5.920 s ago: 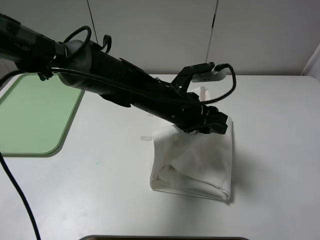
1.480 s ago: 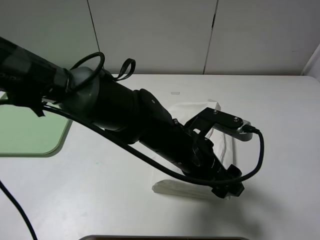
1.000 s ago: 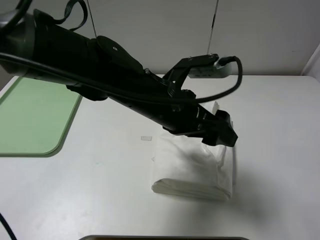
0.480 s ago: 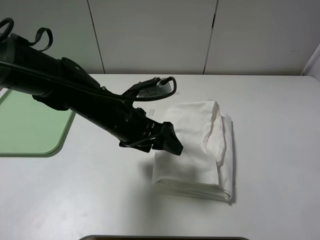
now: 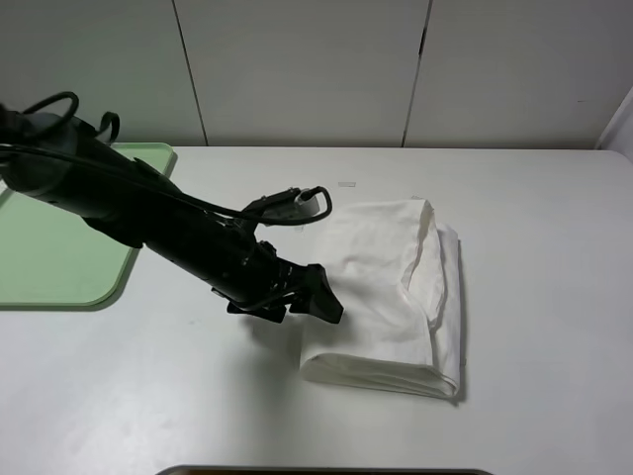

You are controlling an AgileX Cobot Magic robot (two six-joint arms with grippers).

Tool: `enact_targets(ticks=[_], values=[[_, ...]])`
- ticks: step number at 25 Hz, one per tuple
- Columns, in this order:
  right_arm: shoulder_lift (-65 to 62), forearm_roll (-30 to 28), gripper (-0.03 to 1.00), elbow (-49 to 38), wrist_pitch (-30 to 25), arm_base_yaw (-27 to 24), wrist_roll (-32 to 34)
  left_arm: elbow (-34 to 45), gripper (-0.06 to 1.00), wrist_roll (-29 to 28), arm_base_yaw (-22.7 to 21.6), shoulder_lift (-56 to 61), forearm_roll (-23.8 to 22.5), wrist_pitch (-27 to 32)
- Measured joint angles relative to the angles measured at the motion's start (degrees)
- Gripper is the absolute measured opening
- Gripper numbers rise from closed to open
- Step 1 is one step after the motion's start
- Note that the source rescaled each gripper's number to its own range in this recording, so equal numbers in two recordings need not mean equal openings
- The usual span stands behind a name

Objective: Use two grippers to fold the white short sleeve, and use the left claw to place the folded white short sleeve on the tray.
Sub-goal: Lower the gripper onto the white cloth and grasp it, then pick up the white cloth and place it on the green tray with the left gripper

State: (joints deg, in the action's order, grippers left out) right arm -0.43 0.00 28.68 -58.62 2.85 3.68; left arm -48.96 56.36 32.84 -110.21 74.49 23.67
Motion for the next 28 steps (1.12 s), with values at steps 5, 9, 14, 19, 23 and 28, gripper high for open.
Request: enact_targets(ticks=[5,9,14,19,23,28], values=[[0.00,0.00,1.00,0.00,0.00,0.00,0.00,-0.74,0.88,8.27,0.00,-5.15,9.92,0.09],[0.00,0.00,1.00,0.00,0.00,0.00,0.00,-2.86,0.87,10.94,0.00,-7.23,13.24,0.62],[0.00,0.00,1.00,0.00,0.00,0.00,0.00,-5.41,0.72,11.09,0.08,-9.15,13.47,0.23],[0.00,0.00,1.00,0.00,0.00,0.00,0.00,-8.37,0.18,11.95,0.93,-10.81,15.25,-0.30],[0.00,0.00,1.00,0.00,0.00,0.00,0.00,-9.78,0.10,11.99,0.93,-10.92,13.02,0.35],[0.00,0.00,1.00,0.00,0.00,0.00,0.00,-11.47,0.10,9.89,0.56,-8.77,0.75,0.28]])
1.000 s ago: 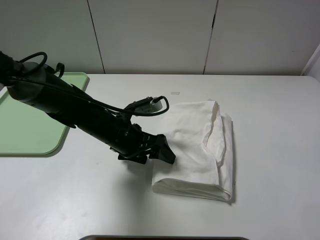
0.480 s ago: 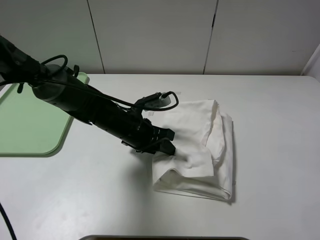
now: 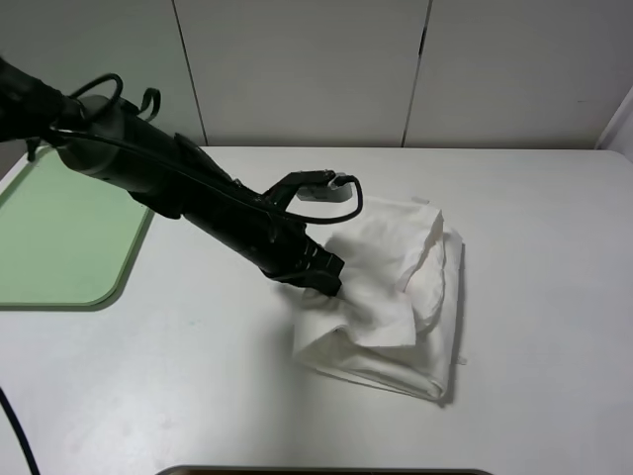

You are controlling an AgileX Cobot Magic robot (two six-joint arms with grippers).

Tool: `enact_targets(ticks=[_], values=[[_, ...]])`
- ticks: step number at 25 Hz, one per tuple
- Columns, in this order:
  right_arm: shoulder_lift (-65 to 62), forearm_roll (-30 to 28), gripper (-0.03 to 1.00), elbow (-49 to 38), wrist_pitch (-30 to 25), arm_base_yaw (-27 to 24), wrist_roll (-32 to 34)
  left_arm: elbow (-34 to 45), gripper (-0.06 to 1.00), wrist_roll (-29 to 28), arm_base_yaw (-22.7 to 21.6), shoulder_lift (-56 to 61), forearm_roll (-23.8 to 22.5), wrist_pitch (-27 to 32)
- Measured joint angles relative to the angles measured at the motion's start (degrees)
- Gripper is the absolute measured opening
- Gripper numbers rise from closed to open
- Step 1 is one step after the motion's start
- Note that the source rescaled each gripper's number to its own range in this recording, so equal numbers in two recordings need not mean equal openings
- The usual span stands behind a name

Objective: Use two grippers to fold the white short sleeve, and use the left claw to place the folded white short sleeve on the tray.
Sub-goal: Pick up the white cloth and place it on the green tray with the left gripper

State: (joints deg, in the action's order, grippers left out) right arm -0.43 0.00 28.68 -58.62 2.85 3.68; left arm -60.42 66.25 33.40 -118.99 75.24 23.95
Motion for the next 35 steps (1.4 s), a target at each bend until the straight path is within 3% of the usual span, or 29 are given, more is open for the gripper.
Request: enact_targets(ticks=[3,7,8,9,10,11,12,14,15,16,19,24,27,32,35], values=[[0.00,0.00,1.00,0.00,0.00,0.00,0.00,-0.36,0.10,-6.95,-1.36,3.24,-14.21,0.00],[0.00,0.00,1.00,0.00,0.00,0.00,0.00,-0.53,0.10,-22.48,-4.36,7.98,-36.64,0.25],[0.00,0.00,1.00,0.00,0.00,0.00,0.00,-0.53,0.10,-22.48,-4.36,7.98,-36.64,0.25],[0.00,0.00,1.00,0.00,0.00,0.00,0.00,-0.53,0.10,-28.64,-5.84,9.75,-44.37,0.44],[0.00,0.00,1.00,0.00,0.00,0.00,0.00,-0.53,0.10,-31.57,-6.90,10.72,-49.06,0.65],[0.00,0.00,1.00,0.00,0.00,0.00,0.00,-0.53,0.10,-31.57,-6.90,10.72,-49.06,0.65],[0.00,0.00,1.00,0.00,0.00,0.00,0.00,-0.53,0.10,-40.59,-9.25,11.93,-60.46,2.19],[0.00,0.00,1.00,0.00,0.00,0.00,0.00,-0.53,0.10,-48.11,-12.75,12.10,-72.11,4.24],[0.00,0.00,1.00,0.00,0.00,0.00,0.00,-0.53,0.10,-48.11,-12.75,12.10,-72.11,4.24],[0.00,0.00,1.00,0.00,0.00,0.00,0.00,-0.53,0.10,-49.77,-13.98,12.10,-75.70,5.14],[0.00,0.00,1.00,0.00,0.00,0.00,0.00,-0.53,0.10,-52.22,-15.48,12.19,-80.22,6.32],[0.00,0.00,1.00,0.00,0.00,0.00,0.00,-0.53,0.10,-61.35,-20.53,12.60,-98.56,7.26],[0.00,0.00,1.00,0.00,0.00,0.00,0.00,-0.53,0.10,-65.79,-22.19,12.60,-105.12,6.30],[0.00,0.00,1.00,0.00,0.00,0.00,0.00,-0.53,0.10,-70.65,-24.26,12.60,-112.01,5.30],[0.00,0.00,1.00,0.00,0.00,0.00,0.00,-0.53,0.10,-77.70,-27.91,12.60,-118.19,3.85]])
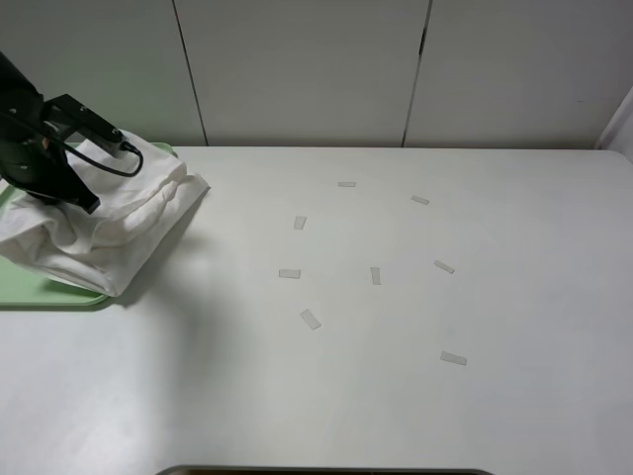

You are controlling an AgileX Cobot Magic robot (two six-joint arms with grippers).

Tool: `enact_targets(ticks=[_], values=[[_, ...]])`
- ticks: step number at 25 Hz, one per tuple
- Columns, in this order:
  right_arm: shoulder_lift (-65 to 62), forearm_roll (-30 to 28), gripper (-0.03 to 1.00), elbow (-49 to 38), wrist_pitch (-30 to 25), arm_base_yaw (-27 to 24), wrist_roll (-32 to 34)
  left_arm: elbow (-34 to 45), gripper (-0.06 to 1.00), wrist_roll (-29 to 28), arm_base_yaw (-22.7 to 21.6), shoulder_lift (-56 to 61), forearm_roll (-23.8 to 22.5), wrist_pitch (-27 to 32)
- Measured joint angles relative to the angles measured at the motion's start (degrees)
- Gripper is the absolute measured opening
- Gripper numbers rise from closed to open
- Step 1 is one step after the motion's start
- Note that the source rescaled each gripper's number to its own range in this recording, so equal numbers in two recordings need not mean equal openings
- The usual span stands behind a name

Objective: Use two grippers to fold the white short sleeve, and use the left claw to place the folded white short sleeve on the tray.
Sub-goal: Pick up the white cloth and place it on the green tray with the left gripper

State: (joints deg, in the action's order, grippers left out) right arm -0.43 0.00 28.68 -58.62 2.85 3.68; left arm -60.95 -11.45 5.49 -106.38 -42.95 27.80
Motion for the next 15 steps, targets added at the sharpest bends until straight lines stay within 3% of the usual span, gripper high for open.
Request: enact_targets(ticks=[4,15], values=[[0.00,0.00,1.00,0.00,0.00,0.00,0.00,0.00,0.10,-3.64,-3.31,0.00,-1.25,-2.78],[0.00,0.00,1.00,0.00,0.00,0.00,0.00,0.00,0.10,-5.13,-7.80,-0.05,-1.38,-4.14]])
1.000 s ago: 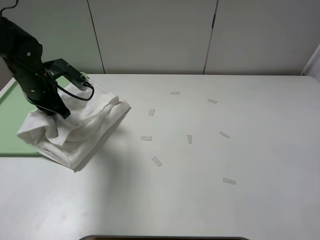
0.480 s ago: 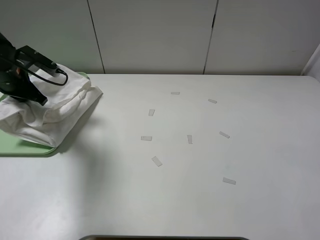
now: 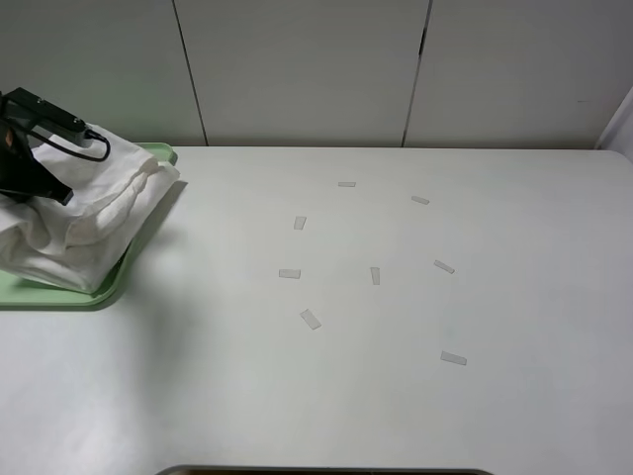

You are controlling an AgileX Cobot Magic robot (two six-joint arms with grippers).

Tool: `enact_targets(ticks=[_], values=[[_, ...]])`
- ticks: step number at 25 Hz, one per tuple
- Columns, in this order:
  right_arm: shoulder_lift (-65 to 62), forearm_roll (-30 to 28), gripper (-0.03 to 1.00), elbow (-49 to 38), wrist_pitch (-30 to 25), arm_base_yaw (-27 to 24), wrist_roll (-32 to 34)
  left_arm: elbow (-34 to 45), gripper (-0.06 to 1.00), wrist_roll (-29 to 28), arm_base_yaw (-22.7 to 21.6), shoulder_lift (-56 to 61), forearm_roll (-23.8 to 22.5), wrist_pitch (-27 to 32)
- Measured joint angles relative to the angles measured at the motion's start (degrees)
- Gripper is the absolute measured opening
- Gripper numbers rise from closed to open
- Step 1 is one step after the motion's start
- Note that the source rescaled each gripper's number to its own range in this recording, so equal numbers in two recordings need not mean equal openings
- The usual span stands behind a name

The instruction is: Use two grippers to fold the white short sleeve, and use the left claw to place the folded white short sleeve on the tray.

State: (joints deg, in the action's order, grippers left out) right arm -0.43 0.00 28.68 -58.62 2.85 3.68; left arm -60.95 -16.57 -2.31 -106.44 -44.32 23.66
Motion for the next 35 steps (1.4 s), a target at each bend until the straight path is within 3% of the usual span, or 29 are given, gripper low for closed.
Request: enact_targets(ticks=[9,16,17,19,22,31,34,35], values=[[0.00,0.00,1.00,0.00,0.00,0.00,0.00,0.00,0.11,-2.04,-2.38,0.00,0.00,0.58],[0.00,0.00,1.00,0.00,0.00,0.00,0.00,0.00,0.48,-2.04,-2.52,0.00,0.68,-1.95],[0.00,0.00,1.00,0.00,0.00,0.00,0.00,0.00,0.77,-2.61,-2.57,0.00,1.48,-3.52],[0.00,0.00,1.00,0.00,0.00,0.00,0.00,0.00,0.93,-3.09,-2.57,0.00,1.90,-4.70],[0.00,0.00,1.00,0.00,0.00,0.00,0.00,0.00,0.98,-3.14,-2.57,0.00,2.28,-4.93],[0.00,0.00,1.00,0.00,0.00,0.00,0.00,0.00,1.00,-6.40,-2.57,0.00,2.35,-5.04],[0.00,0.00,1.00,0.00,0.00,0.00,0.00,0.72,1.00,-8.90,-2.57,0.00,5.33,-8.44],[0.00,0.00,1.00,0.00,0.00,0.00,0.00,2.05,1.00,-9.37,-2.57,0.00,7.02,-12.14]])
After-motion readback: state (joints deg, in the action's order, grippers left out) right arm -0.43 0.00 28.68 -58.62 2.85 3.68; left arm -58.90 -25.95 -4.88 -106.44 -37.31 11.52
